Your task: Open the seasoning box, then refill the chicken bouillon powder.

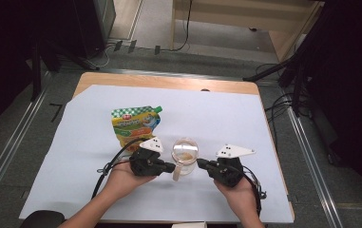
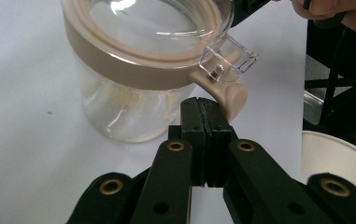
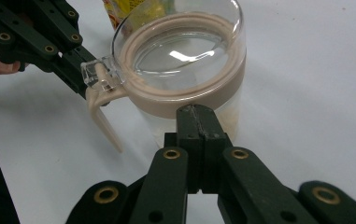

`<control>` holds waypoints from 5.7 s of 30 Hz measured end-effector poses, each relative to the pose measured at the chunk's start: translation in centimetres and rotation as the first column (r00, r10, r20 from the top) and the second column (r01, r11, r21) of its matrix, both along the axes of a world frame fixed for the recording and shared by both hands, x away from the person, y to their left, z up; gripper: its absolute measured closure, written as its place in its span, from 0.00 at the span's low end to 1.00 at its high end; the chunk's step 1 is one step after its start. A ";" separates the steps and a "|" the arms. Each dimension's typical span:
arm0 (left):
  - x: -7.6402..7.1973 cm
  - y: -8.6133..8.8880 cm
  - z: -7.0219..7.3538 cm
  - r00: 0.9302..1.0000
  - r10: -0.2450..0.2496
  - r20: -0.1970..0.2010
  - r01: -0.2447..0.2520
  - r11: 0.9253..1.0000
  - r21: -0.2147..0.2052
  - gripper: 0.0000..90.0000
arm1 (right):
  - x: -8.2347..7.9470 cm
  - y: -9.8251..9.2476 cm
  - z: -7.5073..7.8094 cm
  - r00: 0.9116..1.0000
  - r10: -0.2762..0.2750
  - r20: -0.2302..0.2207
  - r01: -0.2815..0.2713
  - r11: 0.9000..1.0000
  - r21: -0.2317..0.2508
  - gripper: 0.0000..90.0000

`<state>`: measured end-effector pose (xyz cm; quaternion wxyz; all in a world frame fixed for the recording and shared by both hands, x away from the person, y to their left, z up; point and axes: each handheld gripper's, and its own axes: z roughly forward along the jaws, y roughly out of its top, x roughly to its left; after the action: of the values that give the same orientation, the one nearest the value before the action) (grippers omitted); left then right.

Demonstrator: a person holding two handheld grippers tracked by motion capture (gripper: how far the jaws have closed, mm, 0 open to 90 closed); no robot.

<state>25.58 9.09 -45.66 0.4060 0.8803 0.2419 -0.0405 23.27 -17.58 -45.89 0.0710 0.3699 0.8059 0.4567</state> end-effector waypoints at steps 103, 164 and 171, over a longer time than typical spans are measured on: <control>1.2 1.6 0.4 1.000 -0.008 -0.019 0.007 0.999 -0.045 0.54 | -1.0 -3.3 -1.0 0.996 -0.078 -0.038 0.077 0.997 -0.015 1.00; 4.7 -7.2 0.4 0.971 -0.198 0.132 0.193 0.980 0.049 0.12 | 1.3 -6.1 -0.6 0.981 -0.186 -0.054 0.184 0.982 -0.032 1.00; 4.8 -7.1 0.4 0.972 -0.197 0.125 0.194 0.980 0.039 0.12 | 1.2 -6.1 -0.6 0.981 -0.190 -0.050 0.188 0.981 -0.036 1.00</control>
<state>30.38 1.97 -45.28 0.4028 0.9060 0.1281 -0.0202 24.51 -23.67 -46.44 0.0982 0.4558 0.7758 0.4252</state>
